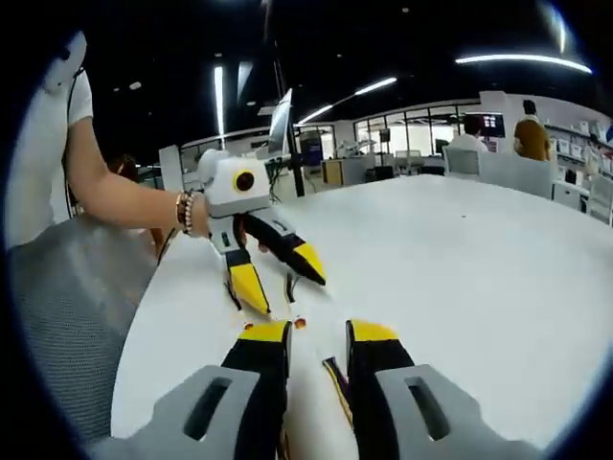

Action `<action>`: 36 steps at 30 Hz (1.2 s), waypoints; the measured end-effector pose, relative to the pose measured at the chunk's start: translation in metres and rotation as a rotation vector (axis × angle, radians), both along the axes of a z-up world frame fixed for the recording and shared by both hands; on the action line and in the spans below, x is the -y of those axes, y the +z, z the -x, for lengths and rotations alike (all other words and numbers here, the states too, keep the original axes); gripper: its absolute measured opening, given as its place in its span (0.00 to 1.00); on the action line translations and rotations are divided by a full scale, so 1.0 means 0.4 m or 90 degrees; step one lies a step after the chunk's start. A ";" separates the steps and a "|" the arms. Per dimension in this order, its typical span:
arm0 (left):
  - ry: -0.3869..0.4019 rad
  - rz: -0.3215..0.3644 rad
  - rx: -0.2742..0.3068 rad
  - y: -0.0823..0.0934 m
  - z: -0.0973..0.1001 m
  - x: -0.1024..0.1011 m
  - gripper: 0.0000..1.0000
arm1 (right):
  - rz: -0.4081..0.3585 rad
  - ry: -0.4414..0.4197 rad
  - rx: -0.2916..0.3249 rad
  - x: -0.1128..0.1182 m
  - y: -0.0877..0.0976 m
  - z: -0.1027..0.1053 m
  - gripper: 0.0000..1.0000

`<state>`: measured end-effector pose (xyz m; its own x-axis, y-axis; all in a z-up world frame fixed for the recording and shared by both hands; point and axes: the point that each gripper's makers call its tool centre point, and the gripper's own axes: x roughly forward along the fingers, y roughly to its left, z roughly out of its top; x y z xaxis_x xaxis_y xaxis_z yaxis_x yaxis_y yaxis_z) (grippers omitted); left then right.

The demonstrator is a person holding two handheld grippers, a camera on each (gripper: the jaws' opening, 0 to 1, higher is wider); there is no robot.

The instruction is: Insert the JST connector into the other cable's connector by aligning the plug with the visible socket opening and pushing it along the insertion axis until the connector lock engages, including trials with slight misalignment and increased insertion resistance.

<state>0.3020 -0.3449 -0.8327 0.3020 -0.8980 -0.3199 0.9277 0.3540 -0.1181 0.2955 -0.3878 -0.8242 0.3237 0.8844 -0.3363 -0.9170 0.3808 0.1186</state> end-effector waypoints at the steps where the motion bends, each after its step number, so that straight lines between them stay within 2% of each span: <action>1: -0.001 -0.002 -0.001 -0.006 0.002 0.000 0.29 | 0.001 -0.008 0.000 0.003 -0.005 -0.006 0.18; 6: -0.003 -0.006 -0.007 -0.016 0.008 0.006 0.24 | 0.018 -0.021 -0.010 0.013 -0.038 -0.006 0.17; 9: -0.003 -0.003 -0.011 -0.018 0.009 0.007 0.24 | 0.026 -0.014 -0.009 0.011 -0.041 0.001 0.17; 12: -0.009 -0.017 -0.003 -0.025 0.010 0.006 0.20 | 0.031 -0.008 -0.006 0.010 -0.043 0.003 0.16; 15: -0.009 -0.013 -0.005 -0.026 0.012 0.007 0.19 | 0.037 -0.001 -0.002 0.009 -0.045 0.009 0.11; 19: -0.007 -0.008 -0.008 -0.026 0.014 0.006 0.19 | 0.047 0.004 -0.009 0.010 -0.058 0.015 0.10; 23: -0.003 -0.005 -0.008 -0.024 0.013 0.006 0.15 | 0.047 -0.001 -0.011 0.014 -0.060 0.013 0.05; 33: -0.004 -0.007 -0.002 -0.026 0.013 0.005 0.09 | 0.045 0.001 -0.017 0.015 -0.061 0.016 0.05; 36: -0.014 -0.005 -0.005 -0.026 0.021 0.007 0.01 | 0.047 0.007 -0.019 0.015 -0.059 0.021 0.05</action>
<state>0.2937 -0.3478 -0.8430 0.2798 -0.9017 -0.3296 0.9345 0.3345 -0.1219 0.2872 -0.3938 -0.8480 0.3037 0.8599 -0.4104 -0.9176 0.3799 0.1170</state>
